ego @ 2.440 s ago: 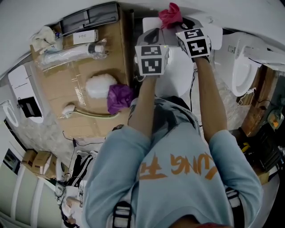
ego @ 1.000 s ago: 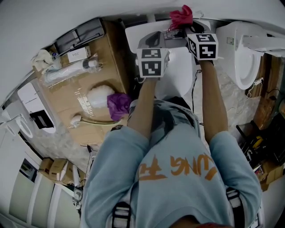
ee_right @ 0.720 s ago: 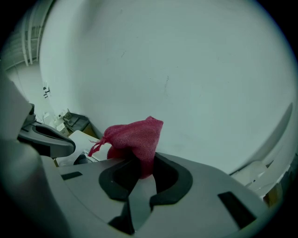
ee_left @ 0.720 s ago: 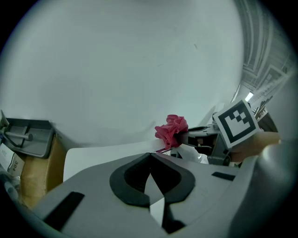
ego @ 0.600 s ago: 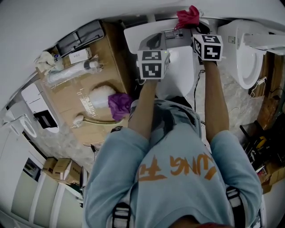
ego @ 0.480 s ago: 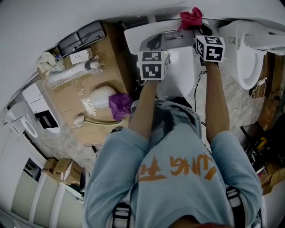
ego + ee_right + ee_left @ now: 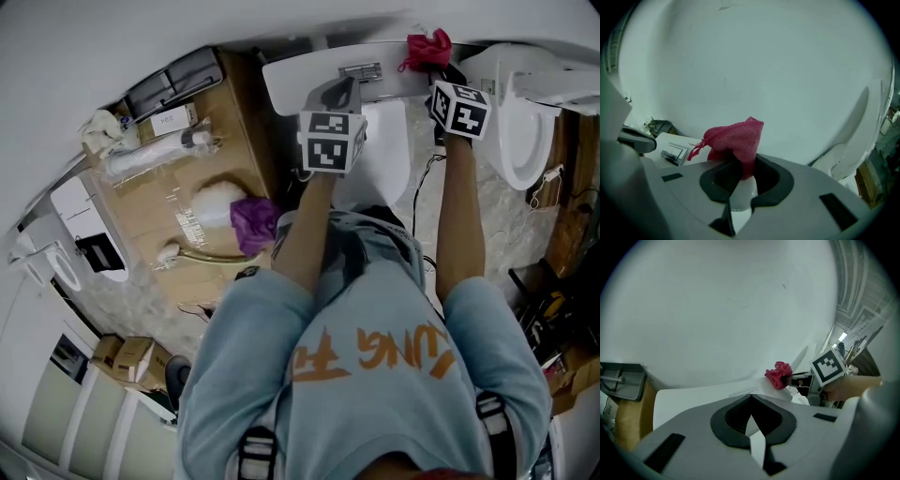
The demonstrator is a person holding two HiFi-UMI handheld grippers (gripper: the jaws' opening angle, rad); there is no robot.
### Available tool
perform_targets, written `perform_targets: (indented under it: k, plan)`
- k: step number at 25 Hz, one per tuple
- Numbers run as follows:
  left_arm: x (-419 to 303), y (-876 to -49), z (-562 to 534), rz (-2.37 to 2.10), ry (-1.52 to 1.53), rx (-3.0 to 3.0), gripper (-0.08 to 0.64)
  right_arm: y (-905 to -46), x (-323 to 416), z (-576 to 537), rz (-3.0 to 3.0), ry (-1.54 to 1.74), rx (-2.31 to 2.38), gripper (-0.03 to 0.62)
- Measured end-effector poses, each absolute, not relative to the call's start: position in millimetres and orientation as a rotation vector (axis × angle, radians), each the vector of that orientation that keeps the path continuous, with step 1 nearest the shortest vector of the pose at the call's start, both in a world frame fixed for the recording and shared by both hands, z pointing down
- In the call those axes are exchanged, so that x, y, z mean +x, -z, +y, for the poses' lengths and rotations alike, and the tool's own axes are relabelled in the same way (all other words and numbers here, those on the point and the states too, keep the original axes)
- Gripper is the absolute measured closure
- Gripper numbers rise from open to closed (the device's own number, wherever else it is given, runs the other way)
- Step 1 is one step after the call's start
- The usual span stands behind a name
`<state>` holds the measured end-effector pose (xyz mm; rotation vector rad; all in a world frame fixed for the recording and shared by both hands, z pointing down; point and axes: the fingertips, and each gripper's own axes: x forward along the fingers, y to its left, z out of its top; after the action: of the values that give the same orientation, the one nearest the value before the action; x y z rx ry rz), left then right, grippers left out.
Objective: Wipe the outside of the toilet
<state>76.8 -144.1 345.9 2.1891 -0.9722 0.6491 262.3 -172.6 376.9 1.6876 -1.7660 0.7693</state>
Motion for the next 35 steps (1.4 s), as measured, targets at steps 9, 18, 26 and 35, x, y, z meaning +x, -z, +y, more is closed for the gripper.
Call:
perform_targets:
  k: [9, 18, 26, 35]
  plan:
    - [33.9, -341.3, -124.8, -1.028, -0.667, 2.160, 0.534, -324.3, 258.1, -147.4, -1.890, -0.769, 1.805, 0.517]
    - [-53.5, -332.7, -103.0, -1.265, -0.563, 2.016, 0.535, -285.2, 104.6, -149.7, -2.302, -0.686, 1.463, 0.517]
    - [-102.9, -331.1, -90.3, -1.375, -0.462, 1.943, 0.535, -283.5, -21.2, -140.0, -2.471, -0.631, 1.146, 0.515]
    - [-119.4, -343.0, -90.3, -1.394, -0.415, 1.897, 0.534, -325.9, -63.7, -129.5, -2.451, -0.656, 1.033, 0.517]
